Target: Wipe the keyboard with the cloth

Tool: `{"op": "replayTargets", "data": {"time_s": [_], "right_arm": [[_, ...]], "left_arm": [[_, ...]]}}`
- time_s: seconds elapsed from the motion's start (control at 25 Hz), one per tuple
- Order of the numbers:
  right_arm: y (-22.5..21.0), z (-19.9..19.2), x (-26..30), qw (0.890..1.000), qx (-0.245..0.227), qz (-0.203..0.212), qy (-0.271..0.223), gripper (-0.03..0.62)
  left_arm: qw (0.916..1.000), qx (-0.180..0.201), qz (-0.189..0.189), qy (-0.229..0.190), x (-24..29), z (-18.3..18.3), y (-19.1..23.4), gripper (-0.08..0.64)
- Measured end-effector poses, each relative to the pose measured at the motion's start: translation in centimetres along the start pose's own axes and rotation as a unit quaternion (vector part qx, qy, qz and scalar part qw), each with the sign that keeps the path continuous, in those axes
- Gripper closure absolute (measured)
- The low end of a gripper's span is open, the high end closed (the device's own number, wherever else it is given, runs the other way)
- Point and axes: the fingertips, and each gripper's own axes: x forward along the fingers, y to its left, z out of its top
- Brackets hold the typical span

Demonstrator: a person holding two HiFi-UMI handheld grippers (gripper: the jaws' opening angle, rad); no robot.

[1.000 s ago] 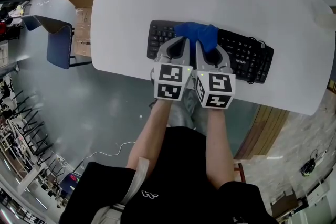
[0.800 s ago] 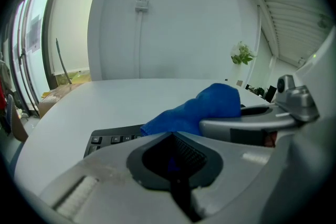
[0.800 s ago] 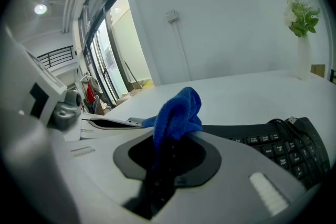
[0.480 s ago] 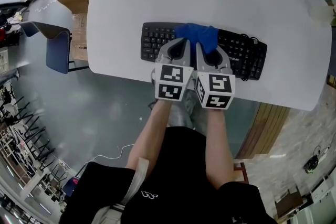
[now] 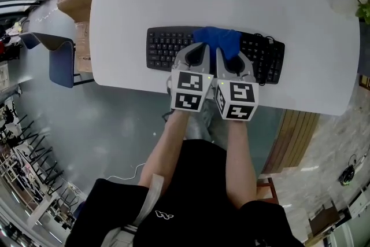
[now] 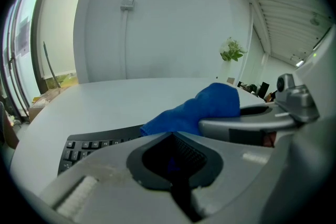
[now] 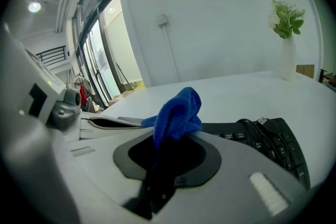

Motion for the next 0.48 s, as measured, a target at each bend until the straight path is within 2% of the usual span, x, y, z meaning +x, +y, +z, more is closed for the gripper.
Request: {"op": "replayTargets", "data": {"time_s": [0.48], "right_arm": [[-3.3, 0.0, -1.7, 1.000, 0.004, -0.015, -0.004, 0.517]], "left_arm": [[0.9998, 0.013, -0.014, -0.001, 1.4, 0.7, -3.4, 0.563]]}}
